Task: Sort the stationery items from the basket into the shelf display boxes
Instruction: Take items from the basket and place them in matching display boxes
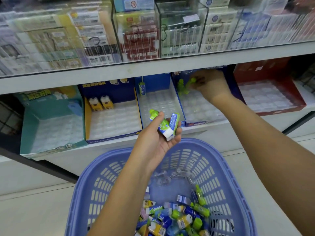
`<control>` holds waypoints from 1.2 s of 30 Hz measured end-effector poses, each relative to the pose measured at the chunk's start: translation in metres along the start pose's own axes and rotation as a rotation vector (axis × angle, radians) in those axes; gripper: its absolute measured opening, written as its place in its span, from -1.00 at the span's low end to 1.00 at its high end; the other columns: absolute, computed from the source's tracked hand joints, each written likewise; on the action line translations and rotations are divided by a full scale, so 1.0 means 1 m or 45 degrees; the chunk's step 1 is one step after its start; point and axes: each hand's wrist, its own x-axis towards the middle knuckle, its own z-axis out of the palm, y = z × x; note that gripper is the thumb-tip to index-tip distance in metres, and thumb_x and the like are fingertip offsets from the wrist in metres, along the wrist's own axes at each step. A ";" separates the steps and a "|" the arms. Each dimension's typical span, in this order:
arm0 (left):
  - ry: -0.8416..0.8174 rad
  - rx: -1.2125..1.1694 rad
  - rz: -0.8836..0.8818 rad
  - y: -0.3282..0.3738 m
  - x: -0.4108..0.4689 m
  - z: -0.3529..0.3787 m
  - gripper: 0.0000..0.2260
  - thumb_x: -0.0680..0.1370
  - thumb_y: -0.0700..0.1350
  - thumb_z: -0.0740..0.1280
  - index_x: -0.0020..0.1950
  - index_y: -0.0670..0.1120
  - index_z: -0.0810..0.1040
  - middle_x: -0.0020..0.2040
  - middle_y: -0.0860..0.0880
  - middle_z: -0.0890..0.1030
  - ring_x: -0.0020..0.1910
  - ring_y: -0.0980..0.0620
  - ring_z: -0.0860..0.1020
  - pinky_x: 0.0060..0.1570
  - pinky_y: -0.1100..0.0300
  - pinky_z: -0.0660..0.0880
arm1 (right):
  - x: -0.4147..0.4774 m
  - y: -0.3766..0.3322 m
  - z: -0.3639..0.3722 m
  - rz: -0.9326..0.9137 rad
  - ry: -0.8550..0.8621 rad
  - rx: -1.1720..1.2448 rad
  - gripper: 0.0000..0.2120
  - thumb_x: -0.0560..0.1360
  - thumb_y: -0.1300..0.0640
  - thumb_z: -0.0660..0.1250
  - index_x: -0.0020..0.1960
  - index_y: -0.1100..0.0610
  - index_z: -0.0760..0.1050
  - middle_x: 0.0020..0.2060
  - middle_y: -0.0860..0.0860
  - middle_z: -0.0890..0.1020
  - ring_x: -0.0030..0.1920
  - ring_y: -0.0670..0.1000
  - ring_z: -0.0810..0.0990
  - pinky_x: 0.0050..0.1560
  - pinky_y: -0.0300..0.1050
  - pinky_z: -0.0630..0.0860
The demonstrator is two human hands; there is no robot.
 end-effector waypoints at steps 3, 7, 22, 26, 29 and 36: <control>0.004 0.052 0.002 0.001 0.004 0.000 -0.69 0.59 0.01 0.25 0.04 -0.25 0.54 -0.18 -0.18 0.65 -0.36 0.01 0.57 -0.43 0.25 0.54 | 0.014 0.001 0.012 0.071 -0.158 -0.128 -0.76 0.37 0.22 0.45 0.03 0.24 0.62 -0.03 0.16 0.67 0.02 0.12 0.62 0.07 -0.14 0.49; 0.009 0.120 0.007 0.002 0.009 -0.005 -0.66 0.59 0.02 0.25 0.10 -0.26 0.54 -0.17 -0.16 0.67 -0.37 0.03 0.55 -0.44 0.26 0.51 | 0.023 -0.001 0.017 0.140 -0.189 -0.085 -0.78 0.34 0.20 0.49 -0.06 0.27 0.62 -0.07 0.19 0.66 0.00 0.13 0.61 -0.08 -0.17 0.47; -0.026 0.402 0.076 -0.002 -0.003 -0.015 -0.62 0.56 0.04 0.27 0.14 -0.27 0.52 -0.17 -0.08 0.65 -0.40 0.08 0.49 -0.48 0.29 0.41 | 0.031 -0.005 0.029 0.360 -0.301 -0.131 -0.64 0.24 0.11 0.59 -0.03 0.22 0.63 0.00 0.05 0.66 -0.04 -0.06 0.58 -0.14 -0.31 0.36; -0.016 0.431 0.142 -0.003 -0.019 -0.015 -0.53 0.54 0.07 0.29 0.21 -0.31 0.50 -0.06 -0.11 0.62 -0.37 0.07 0.50 -0.43 0.28 0.45 | 0.027 -0.006 0.027 0.354 -0.354 -0.251 -0.64 0.32 0.03 0.53 -0.01 0.25 0.61 0.04 0.11 0.65 0.07 0.06 0.59 -0.02 -0.18 0.47; -0.012 0.326 0.184 0.002 -0.029 -0.023 -0.59 0.55 0.04 0.29 0.16 -0.29 0.53 -0.14 -0.09 0.66 -0.35 0.07 0.52 -0.40 0.27 0.48 | 0.004 -0.013 0.026 0.403 -0.189 -0.240 -0.63 0.38 -0.03 0.47 0.03 0.22 0.55 -0.02 0.09 0.63 0.01 0.09 0.58 -0.12 -0.16 0.41; 0.078 0.177 0.257 0.005 -0.042 -0.045 -0.65 0.59 0.04 0.23 0.07 -0.26 0.55 -0.21 -0.09 0.64 -0.36 0.07 0.52 -0.39 0.25 0.49 | -0.115 -0.097 0.006 0.382 -0.507 0.907 -0.70 0.26 -0.10 0.50 -0.17 0.10 0.58 -0.40 0.00 0.60 -0.48 -0.08 0.53 -0.46 -0.25 0.45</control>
